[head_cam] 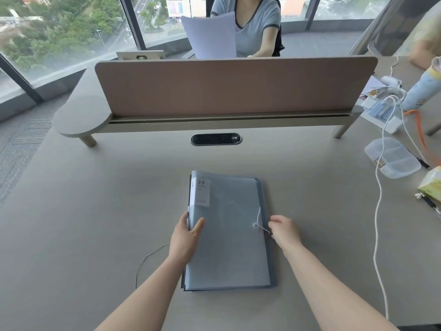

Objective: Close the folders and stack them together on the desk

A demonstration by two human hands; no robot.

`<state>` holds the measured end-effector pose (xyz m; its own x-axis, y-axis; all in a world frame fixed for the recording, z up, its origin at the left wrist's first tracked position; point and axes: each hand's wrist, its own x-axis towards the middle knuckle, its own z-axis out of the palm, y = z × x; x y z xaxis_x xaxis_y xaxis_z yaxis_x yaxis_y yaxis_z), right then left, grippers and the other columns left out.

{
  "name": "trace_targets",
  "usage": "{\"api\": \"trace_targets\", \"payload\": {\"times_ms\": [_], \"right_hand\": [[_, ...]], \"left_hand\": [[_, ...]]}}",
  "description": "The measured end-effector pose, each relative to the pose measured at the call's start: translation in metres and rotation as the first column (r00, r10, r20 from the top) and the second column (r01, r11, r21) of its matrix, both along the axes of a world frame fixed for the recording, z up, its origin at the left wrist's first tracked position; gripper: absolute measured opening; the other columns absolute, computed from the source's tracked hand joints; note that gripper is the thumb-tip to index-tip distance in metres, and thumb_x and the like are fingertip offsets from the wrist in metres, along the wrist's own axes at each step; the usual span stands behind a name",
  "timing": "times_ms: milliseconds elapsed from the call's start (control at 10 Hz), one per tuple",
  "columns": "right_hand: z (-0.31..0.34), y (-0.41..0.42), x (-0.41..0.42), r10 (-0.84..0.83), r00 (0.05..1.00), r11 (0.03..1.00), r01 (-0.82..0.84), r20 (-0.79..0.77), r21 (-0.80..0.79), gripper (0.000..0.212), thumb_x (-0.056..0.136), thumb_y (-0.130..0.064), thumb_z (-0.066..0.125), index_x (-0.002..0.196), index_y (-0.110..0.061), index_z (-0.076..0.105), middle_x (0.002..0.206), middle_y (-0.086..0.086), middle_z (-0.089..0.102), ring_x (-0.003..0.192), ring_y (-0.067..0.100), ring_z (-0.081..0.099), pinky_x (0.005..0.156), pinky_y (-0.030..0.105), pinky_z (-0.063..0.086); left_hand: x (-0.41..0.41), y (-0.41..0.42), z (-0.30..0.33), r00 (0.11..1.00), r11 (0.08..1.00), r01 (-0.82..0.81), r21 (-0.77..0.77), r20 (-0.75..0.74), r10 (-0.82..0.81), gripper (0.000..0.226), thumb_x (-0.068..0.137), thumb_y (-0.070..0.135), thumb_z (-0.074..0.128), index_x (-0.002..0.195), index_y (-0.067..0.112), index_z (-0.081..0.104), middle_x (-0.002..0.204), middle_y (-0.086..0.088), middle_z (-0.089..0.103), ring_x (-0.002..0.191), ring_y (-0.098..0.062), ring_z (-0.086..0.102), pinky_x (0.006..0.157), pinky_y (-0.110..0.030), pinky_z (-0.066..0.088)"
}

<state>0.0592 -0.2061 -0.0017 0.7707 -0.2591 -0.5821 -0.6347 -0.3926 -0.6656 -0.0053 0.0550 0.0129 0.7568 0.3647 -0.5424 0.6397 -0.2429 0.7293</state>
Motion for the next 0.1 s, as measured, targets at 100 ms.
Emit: {"api": "trace_targets", "payload": {"times_ms": [100], "right_hand": [[0.0102, -0.0051, -0.0088, 0.003, 0.998, 1.000, -0.003, 0.066, -0.003, 0.033, 0.088, -0.010, 0.054, 0.119, -0.015, 0.065, 0.107, 0.004, 0.067, 0.095, 0.027, 0.064, 0.086, 0.038, 0.050]], "left_hand": [[-0.0058, 0.0032, -0.0081, 1.000, 0.999, -0.021, 0.044, 0.002, 0.021, 0.083, 0.073, 0.069, 0.057, 0.145, 0.031, 0.039, 0.135, 0.002, 0.058, 0.121, -0.024, 0.059, 0.102, -0.047, 0.047]]}}
